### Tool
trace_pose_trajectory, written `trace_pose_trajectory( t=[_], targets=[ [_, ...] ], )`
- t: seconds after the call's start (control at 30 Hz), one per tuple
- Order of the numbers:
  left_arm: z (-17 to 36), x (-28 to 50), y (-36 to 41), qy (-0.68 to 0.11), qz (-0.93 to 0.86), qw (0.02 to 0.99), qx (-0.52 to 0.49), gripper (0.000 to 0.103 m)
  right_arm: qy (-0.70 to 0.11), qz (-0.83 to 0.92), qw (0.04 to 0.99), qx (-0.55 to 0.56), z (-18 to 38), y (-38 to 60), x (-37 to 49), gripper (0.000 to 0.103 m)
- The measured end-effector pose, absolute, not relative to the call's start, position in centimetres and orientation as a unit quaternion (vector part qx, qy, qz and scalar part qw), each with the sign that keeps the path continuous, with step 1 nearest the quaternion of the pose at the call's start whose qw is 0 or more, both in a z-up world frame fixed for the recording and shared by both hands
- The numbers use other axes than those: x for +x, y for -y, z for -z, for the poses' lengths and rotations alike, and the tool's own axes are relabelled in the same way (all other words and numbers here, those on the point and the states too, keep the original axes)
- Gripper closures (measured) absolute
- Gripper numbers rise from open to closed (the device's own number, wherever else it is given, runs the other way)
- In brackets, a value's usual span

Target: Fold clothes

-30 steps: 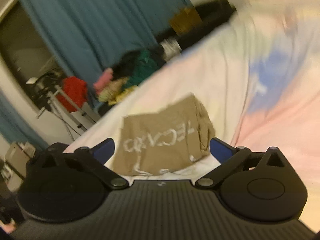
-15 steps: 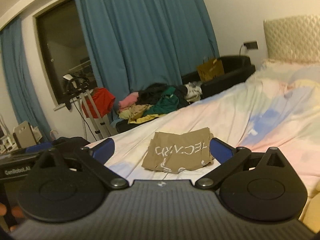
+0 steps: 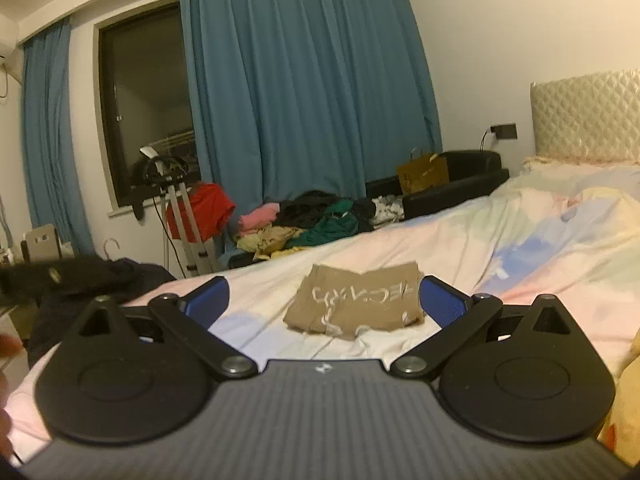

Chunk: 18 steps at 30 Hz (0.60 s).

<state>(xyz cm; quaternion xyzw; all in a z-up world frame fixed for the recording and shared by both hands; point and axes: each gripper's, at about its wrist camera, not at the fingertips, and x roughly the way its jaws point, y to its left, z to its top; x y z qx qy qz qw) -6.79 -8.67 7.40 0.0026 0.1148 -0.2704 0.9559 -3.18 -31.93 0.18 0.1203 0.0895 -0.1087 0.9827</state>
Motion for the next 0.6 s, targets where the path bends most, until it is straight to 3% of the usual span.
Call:
trace_pose_trajectory(
  t=[0.6],
  targets=[
    [-3.5,-4.6,9.0,-0.154,0.254,0.955,0.018,0.0,-0.109,0.137,0.982,0.072,2.8,30.9,-1.7,0.0]
  ],
)
